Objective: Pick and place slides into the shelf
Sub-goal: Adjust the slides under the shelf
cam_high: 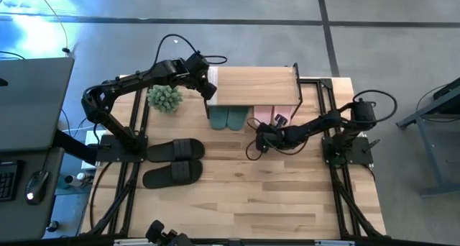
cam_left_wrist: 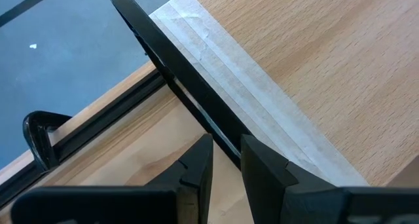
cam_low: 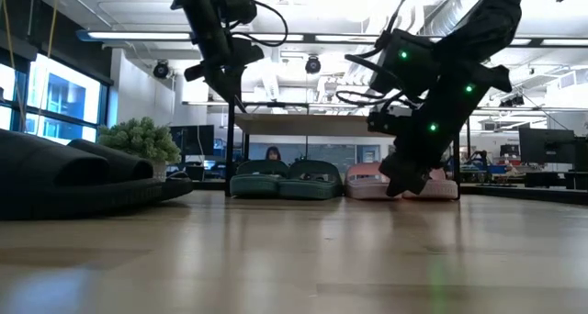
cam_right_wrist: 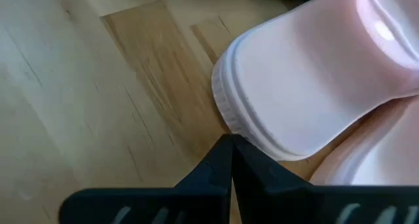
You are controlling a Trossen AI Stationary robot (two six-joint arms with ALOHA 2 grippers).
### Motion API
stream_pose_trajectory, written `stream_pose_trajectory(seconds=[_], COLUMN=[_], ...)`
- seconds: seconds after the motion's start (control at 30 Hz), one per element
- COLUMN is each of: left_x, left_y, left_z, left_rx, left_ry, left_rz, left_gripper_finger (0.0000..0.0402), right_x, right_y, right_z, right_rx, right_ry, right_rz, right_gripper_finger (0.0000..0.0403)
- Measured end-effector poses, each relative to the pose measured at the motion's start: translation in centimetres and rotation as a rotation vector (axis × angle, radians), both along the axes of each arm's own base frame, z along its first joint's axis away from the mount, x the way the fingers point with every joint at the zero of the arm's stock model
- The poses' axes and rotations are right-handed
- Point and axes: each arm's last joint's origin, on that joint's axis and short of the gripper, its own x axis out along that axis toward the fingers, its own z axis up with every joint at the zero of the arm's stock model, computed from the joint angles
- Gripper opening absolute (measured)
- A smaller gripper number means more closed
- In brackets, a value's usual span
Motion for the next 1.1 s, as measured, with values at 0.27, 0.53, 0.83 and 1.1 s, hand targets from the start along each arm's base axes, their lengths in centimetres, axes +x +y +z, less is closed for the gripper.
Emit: stream_pose_trajectory(seconds=[0.27,0.53,0.83,1.1], left_x=[0.1,0.1,0.1,0.2], left_y=[0.1,0.1,0.1,0.1], left_z=[0.0,0.0,0.1,0.1], left_rx=[0.008,0.008,0.007,0.008], left_ry=[-0.009,-0.012,-0.018,-0.021], left_rz=[0.0,-0.002,-0.004,-0.005], left_gripper_finger=[0.0067,0.0067,0.0067,0.0067], right_x=[0.0,2.5,4.3,8.9], right_y=[1.3,4.5,1.8,1.8], right_z=[0.1,2.1,0.9,0.6], right_rx=[-0.001,0.139,0.199,0.1], right_ry=[-0.007,-0.279,-0.364,-0.368], right_rz=[0.041,0.317,0.371,0.361], right_gripper_finger=[0.0,0.0,0.0,0.0])
